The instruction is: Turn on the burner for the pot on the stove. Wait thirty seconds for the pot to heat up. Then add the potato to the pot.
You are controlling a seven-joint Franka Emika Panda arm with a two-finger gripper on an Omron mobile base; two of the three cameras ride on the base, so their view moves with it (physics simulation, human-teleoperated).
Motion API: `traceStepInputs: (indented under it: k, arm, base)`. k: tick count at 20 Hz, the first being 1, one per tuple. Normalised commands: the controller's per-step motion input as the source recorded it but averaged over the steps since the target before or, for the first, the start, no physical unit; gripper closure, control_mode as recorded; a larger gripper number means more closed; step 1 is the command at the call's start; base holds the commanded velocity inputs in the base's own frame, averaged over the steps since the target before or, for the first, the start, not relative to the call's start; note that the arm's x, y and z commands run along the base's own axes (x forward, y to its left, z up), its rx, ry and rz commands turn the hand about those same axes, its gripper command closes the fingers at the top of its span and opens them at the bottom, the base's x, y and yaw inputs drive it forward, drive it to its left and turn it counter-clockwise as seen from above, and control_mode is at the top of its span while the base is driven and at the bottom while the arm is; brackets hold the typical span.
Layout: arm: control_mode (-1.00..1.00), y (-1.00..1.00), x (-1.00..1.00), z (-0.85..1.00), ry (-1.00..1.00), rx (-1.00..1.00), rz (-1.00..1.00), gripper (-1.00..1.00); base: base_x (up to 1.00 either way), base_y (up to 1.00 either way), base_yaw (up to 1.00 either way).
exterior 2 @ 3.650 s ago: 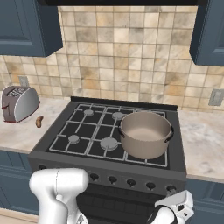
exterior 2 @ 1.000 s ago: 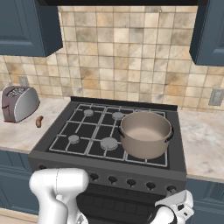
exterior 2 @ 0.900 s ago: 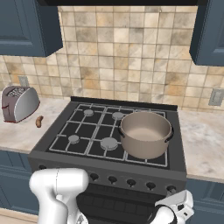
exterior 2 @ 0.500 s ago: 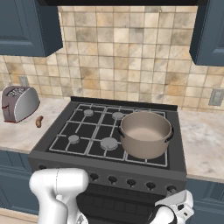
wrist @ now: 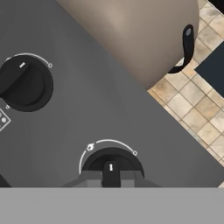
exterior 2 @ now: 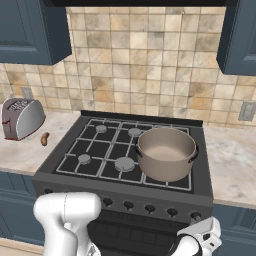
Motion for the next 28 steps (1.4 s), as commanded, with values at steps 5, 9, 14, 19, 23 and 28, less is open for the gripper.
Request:
traceStepInputs:
  k: [5,9,14,19,23,28]
  arm:
    - [-1.0,0.0,0.0,0.0,0.0,0.0,0.0,1.0]
    - [-1.0,0.0,0.0,0.0,0.0,0.0,0.0,1.0]
    - [-1.0,0.0,0.0,0.0,0.0,0.0,0.0,1.0]
    - [-1.0,0.0,0.0,0.0,0.0,0.0,0.0,1.0]
    - [-1.0,0.0,0.0,0.0,0.0,0.0,0.0,1.0]
    - [-1.0,0.0,0.0,0.0,0.0,0.0,0.0,1.0]
  base:
    - [0.0,0.0,0.0]
    - [0.0,0.0,0.0]
    - [0.0,0.0,0.0]
    - [0.0,0.0,0.0]
    - [0.0,0.0,0.0]
    - [0.0,0.0,0.0]
